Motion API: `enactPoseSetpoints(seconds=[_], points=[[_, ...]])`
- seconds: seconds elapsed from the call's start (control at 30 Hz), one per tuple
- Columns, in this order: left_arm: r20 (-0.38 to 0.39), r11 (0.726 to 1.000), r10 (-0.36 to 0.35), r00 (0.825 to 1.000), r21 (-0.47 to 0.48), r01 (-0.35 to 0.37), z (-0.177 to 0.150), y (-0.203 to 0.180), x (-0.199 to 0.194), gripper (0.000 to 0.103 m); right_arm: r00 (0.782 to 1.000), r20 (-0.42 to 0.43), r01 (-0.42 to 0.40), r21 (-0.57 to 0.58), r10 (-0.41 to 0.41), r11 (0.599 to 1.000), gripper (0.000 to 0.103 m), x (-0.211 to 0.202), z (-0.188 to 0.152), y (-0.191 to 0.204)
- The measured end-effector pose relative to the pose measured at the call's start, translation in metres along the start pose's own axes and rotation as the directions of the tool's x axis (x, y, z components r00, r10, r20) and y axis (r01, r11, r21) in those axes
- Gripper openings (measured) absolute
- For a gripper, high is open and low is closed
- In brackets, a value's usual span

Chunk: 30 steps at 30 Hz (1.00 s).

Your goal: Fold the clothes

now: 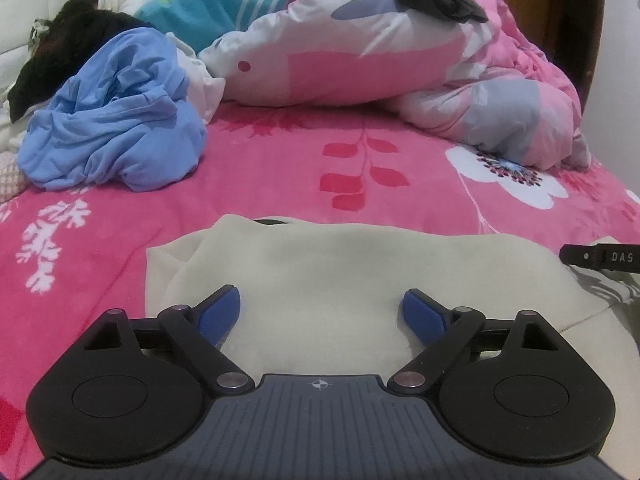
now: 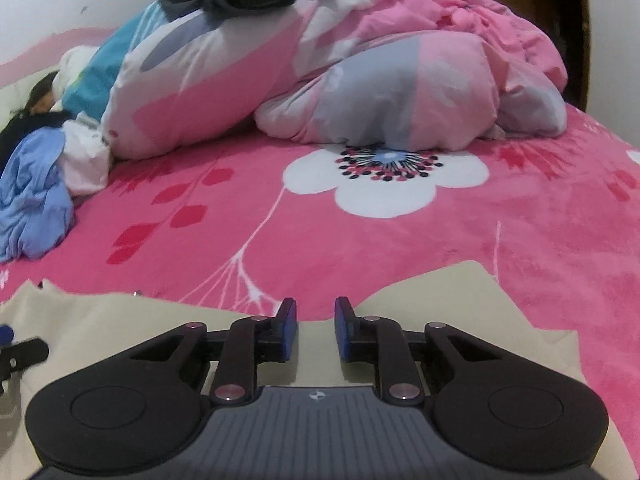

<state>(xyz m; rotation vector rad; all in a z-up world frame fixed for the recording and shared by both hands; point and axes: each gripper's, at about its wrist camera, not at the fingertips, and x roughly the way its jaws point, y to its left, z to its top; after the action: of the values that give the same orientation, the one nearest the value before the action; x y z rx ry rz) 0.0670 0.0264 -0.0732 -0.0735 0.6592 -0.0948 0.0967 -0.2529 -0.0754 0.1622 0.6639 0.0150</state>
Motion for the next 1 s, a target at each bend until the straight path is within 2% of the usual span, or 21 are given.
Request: enactPoseSetpoints(seconds=[0.1, 0.17, 0.33, 0.4, 0.47, 0.53, 0.57, 0.6, 0.63, 0.73, 0.8, 0.9, 0.97, 1.0], points=[[0.029, 1.000, -0.016, 0.999, -0.007, 0.016, 0.003, 0.004, -0.012, 0.089, 0.999, 0.050, 0.016, 0.033, -0.017, 0.999, 0.014, -0.019, 0.004, -0.004], [0.056, 0.999, -0.031, 0.998, -0.010, 0.032, 0.006, 0.008, -0.025, 0.089, 0.996, 0.092, 0.011, 0.006, -0.012, 1.000, 0.014, -0.041, 0.005, 0.001], [0.121, 0.994, -0.102, 0.987, 0.053, 0.096, 0.000, 0.008, -0.066, 0.089, 0.986, 0.151, -0.060, -0.068, 0.069, 0.996, 0.014, -0.107, -0.009, 0.020], [0.127, 0.988, -0.136, 0.983, 0.091, 0.125, -0.010, 0.005, -0.080, 0.090, 0.989, 0.129, -0.065, -0.109, 0.079, 0.992, 0.014, -0.116, -0.024, 0.027], [0.105, 0.982, -0.141, 0.985, 0.144, 0.125, -0.024, 0.001, -0.083, 0.090, 0.992, 0.101, -0.064, -0.154, 0.080, 0.986, 0.014, -0.121, -0.041, 0.034], [0.036, 0.979, -0.072, 0.997, 0.191, 0.064, -0.039, -0.002, -0.069, 0.090, 0.994, 0.072, -0.063, -0.199, 0.079, 0.978, 0.014, -0.127, -0.057, 0.041], [0.009, 0.980, -0.050, 0.999, 0.193, 0.047, -0.047, 0.001, -0.060, 0.092, 0.998, 0.045, -0.039, -0.223, 0.050, 0.974, 0.014, -0.119, -0.068, 0.040], [0.019, 0.984, -0.056, 0.998, 0.171, 0.052, -0.053, 0.005, -0.055, 0.094, 1.000, 0.011, 0.000, -0.247, 0.003, 0.969, 0.013, -0.105, -0.081, 0.037], [0.032, 0.985, -0.058, 0.998, 0.164, 0.052, -0.054, 0.007, -0.056, 0.095, 1.000, 0.026, 0.004, -0.248, 0.002, 0.969, 0.013, -0.099, -0.089, 0.031], [0.060, 0.984, -0.060, 0.996, 0.173, 0.049, -0.049, 0.006, -0.068, 0.093, 1.000, 0.029, 0.003, -0.190, 0.002, 0.982, 0.014, -0.108, -0.078, 0.030], [0.110, 0.979, -0.083, 0.990, 0.195, 0.060, -0.047, 0.005, -0.084, 0.093, 0.997, 0.063, -0.027, -0.181, 0.039, 0.983, 0.014, -0.125, -0.071, 0.035], [0.167, 0.959, -0.148, 0.975, 0.265, 0.100, -0.055, -0.003, -0.109, 0.093, 0.979, 0.142, -0.109, -0.257, 0.149, 0.960, 0.014, -0.158, -0.071, 0.051], [0.154, 0.943, -0.189, 0.970, 0.304, 0.136, -0.067, -0.009, -0.115, 0.094, 0.957, 0.159, -0.180, -0.324, 0.241, 0.929, 0.014, -0.175, -0.082, 0.061], [0.127, 0.938, -0.187, 0.974, 0.317, 0.139, -0.074, -0.013, -0.112, 0.095, 0.952, 0.140, -0.210, -0.349, 0.272, 0.913, 0.014, -0.176, -0.092, 0.065]])
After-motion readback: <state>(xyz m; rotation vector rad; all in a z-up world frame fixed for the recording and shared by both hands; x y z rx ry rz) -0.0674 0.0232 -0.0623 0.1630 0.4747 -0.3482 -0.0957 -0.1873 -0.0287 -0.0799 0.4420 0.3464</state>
